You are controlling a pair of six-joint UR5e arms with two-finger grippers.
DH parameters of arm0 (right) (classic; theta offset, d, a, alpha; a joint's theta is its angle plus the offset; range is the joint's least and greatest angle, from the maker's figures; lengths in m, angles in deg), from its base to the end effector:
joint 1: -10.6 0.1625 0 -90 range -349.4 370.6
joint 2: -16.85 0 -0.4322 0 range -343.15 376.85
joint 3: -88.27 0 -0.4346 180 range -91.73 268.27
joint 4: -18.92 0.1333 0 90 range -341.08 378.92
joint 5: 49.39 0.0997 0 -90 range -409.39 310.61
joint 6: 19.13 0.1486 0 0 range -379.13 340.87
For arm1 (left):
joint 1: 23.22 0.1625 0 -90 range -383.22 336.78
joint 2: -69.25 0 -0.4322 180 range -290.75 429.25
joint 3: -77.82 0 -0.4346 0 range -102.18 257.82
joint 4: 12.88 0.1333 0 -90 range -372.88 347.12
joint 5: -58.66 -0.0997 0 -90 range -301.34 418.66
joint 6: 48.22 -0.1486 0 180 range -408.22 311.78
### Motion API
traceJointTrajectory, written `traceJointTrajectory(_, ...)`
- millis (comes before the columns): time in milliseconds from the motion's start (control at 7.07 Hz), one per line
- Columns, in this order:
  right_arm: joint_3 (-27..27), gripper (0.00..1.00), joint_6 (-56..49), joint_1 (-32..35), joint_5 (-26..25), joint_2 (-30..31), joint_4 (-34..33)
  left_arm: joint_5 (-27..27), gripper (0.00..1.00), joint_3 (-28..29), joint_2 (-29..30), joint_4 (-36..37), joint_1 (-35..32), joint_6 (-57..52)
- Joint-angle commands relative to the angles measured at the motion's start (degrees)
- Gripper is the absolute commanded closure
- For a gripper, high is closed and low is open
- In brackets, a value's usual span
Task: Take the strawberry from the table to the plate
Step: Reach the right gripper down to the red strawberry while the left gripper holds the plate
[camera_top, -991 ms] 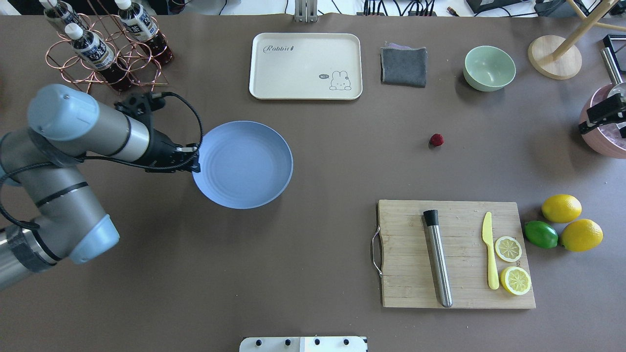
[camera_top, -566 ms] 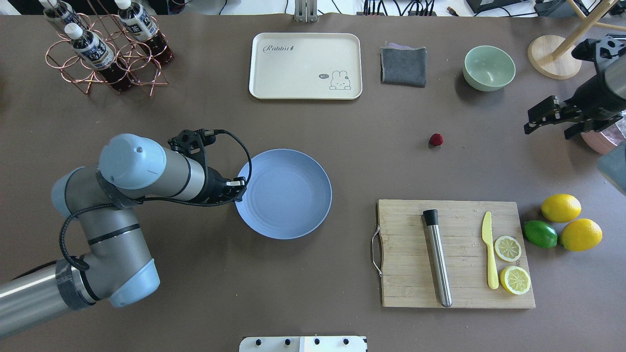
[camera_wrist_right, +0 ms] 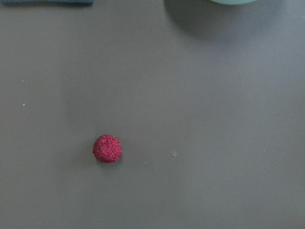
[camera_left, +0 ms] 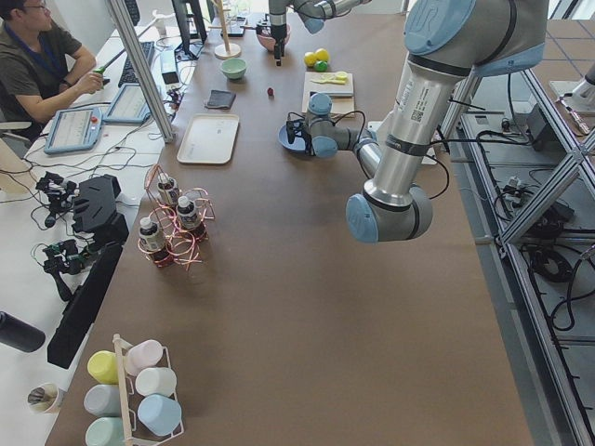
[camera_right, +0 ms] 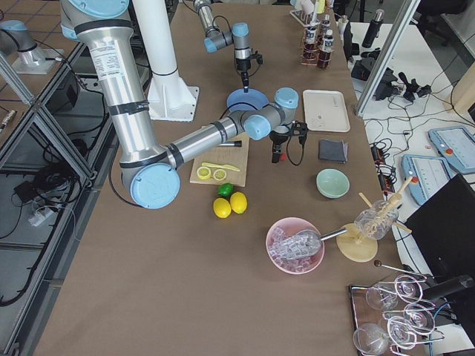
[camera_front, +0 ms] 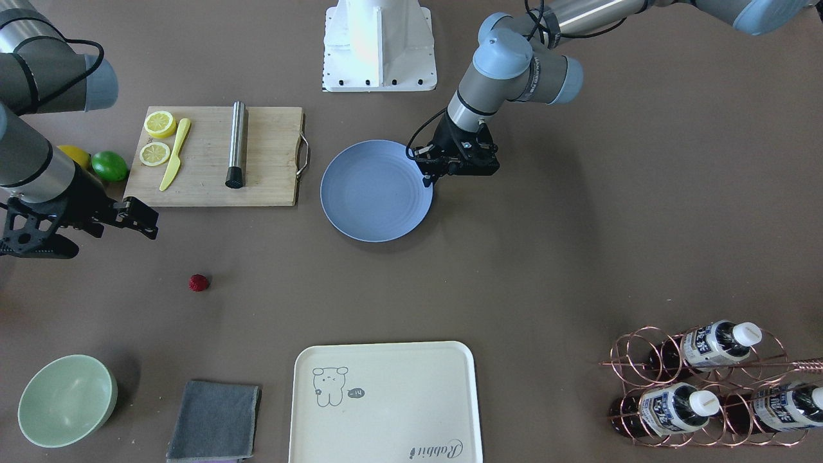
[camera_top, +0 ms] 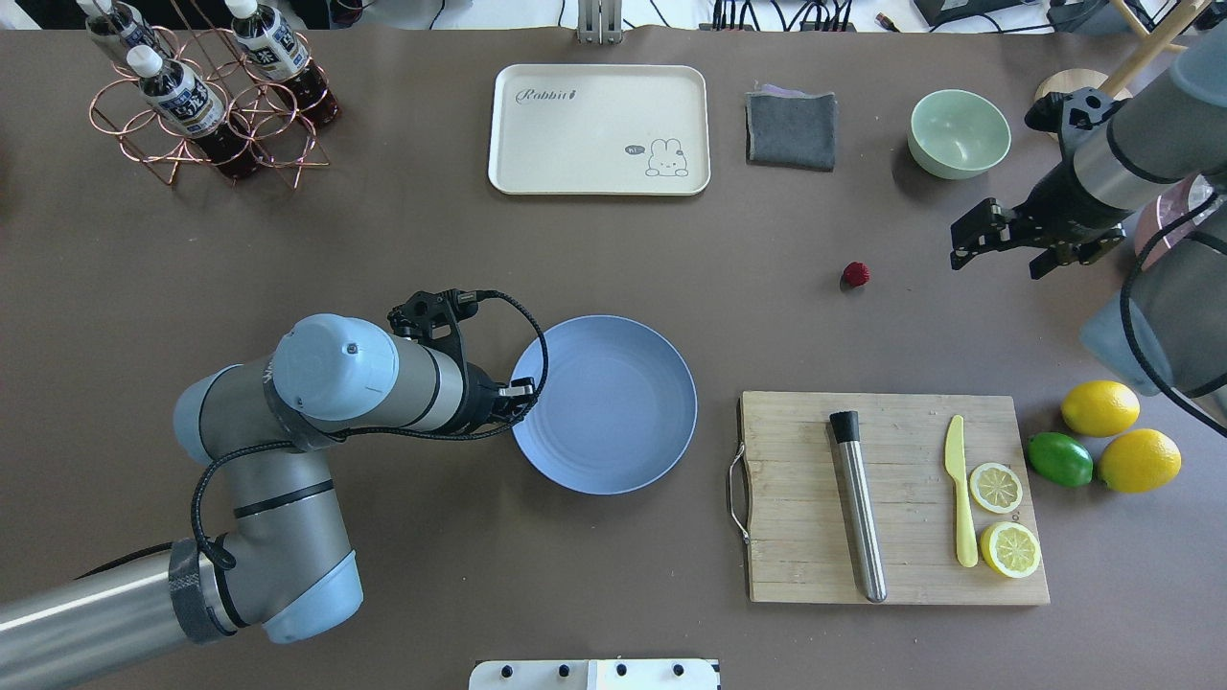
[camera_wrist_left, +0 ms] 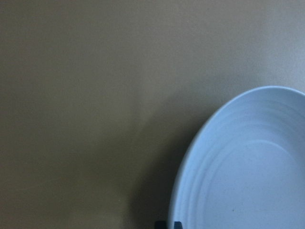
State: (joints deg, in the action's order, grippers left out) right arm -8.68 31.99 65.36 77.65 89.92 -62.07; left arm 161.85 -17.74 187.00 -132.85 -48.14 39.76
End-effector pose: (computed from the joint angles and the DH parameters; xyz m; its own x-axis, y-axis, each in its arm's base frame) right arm -0.3516 -0.5736 0.4455 0.6679 0.0771 0.7402 -0.0565 0.9970 -0.0529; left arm 0.6279 -0.4013 0.2823 0.4155 -0.1552 -0.8963 0.2109 0.9749 -0.0710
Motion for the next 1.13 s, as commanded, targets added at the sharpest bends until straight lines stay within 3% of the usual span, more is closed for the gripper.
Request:
traceJointTrajectory(0, 10.4, 0.00, 0.4, -2.2, -2.0, -5.4, 7.3, -0.8, 0.51, 0.1, -0.2, 0.0, 0.1, 0.0)
traceJointTrajectory(283, 16.9, 0.01, 0.3, -4.0, -4.0, -11.3, 8.5, -1.0, 0.32, 0.1, -0.2, 0.1, 0.1, 0.0)
traceJointTrajectory(708, 17.2, 0.10, -0.2, -5.4, -5.6, -10.4, 8.8, -1.1, 0.28, 0.1, -0.4, 0.1, 0.1, -0.1)
traceJointTrajectory(849, 17.1, 0.19, 0.0, -5.8, -5.8, -10.3, 8.8, -1.0, 0.28, 0.0, -0.4, 0.1, 0.0, 0.0)
traceJointTrajectory(991, 17.1, 0.37, 0.2, -5.8, -5.8, -10.2, 8.8, -1.0, 0.26, 0.0, -0.4, 0.1, 0.0, 0.0)
